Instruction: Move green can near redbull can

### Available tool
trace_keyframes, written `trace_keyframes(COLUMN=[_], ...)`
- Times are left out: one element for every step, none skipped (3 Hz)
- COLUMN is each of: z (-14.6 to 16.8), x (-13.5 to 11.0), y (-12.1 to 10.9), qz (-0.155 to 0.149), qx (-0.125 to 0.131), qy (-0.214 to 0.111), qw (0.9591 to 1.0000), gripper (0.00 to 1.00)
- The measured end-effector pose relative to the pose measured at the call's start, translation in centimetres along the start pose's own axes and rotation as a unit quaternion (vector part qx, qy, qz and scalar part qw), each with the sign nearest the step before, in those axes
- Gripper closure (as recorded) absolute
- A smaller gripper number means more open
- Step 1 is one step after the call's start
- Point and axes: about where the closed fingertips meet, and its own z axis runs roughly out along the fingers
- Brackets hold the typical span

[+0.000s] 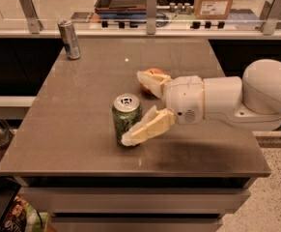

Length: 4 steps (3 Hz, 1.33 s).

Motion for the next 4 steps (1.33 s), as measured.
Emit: trace_keyframes(z=[1.5, 2.5, 2.7, 2.9], x=[0.4, 1.2, 1.0, 0.9], y=[-0.2, -0.2, -0.1, 0.0], qz=[0.005, 0.014, 0.013, 0.011], qx=[0.004, 0.008, 0.007, 0.005], qy=[-0.01, -0.022, -0.022, -0.022], qw=[0.9999, 0.9996, 0.9996, 0.9997], gripper=[0.0, 0.18, 0.43, 0.65])
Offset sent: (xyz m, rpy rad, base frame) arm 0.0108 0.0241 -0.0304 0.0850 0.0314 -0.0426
